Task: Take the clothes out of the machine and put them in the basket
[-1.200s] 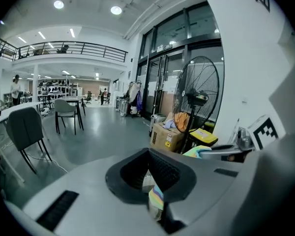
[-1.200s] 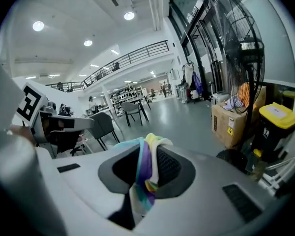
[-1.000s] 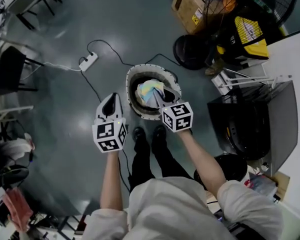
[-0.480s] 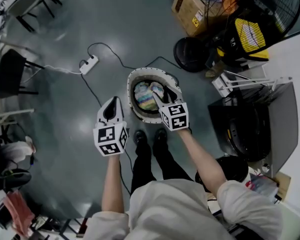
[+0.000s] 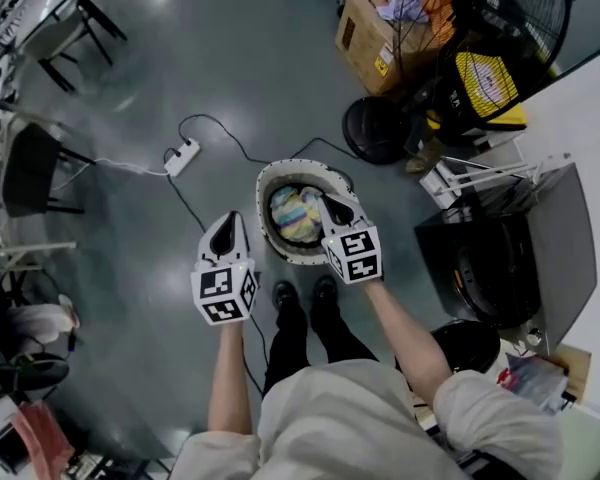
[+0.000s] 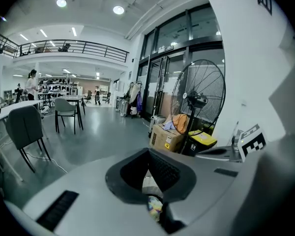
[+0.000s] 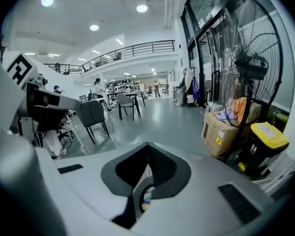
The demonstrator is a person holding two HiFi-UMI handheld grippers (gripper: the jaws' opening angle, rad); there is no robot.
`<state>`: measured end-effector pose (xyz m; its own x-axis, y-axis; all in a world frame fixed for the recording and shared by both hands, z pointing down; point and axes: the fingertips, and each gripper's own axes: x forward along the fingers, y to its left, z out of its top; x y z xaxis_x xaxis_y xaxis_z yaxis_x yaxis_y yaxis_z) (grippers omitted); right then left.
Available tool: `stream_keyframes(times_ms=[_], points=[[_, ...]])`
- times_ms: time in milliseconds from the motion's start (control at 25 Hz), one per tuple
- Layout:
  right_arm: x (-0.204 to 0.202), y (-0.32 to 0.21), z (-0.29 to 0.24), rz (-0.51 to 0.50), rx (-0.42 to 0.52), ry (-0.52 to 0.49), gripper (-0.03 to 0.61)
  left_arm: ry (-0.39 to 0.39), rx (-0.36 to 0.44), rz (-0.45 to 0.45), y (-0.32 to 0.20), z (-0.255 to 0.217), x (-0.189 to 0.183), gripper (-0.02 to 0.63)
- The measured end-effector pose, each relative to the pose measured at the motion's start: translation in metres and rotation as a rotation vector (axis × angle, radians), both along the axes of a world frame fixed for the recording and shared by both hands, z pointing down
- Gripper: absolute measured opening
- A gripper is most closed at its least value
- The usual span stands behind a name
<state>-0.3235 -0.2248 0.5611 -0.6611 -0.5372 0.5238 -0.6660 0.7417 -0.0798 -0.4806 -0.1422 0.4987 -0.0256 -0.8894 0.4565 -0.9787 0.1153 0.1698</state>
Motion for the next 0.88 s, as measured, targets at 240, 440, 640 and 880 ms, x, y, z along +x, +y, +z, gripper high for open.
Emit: stream_keyframes(times_ms=[240, 440, 640, 880], points=[[0.014, 0.008, -0.054, -0.012, 0.068, -0.034, 0.023, -0.014, 0.046, 0.01, 0.007, -0.035, 0.0, 0.018], [0.036, 0.01, -0.104, 0.004, 0.142, -0.047, 0.022, -0.031, 0.08, 0.023, 0.01, -0.067, 0.011, 0.018], [0.046, 0.018, -0.146, 0.025, 0.189, -0.078, 0.021, -0.04, 0.114, 0.038, 0.019, -0.097, 0.015, 0.018], [0.063, 0.023, -0.189, 0.029, 0.248, -0.135, 0.021, -0.066, 0.154, 0.053, 0.025, -0.132, 0.032, 0.018]])
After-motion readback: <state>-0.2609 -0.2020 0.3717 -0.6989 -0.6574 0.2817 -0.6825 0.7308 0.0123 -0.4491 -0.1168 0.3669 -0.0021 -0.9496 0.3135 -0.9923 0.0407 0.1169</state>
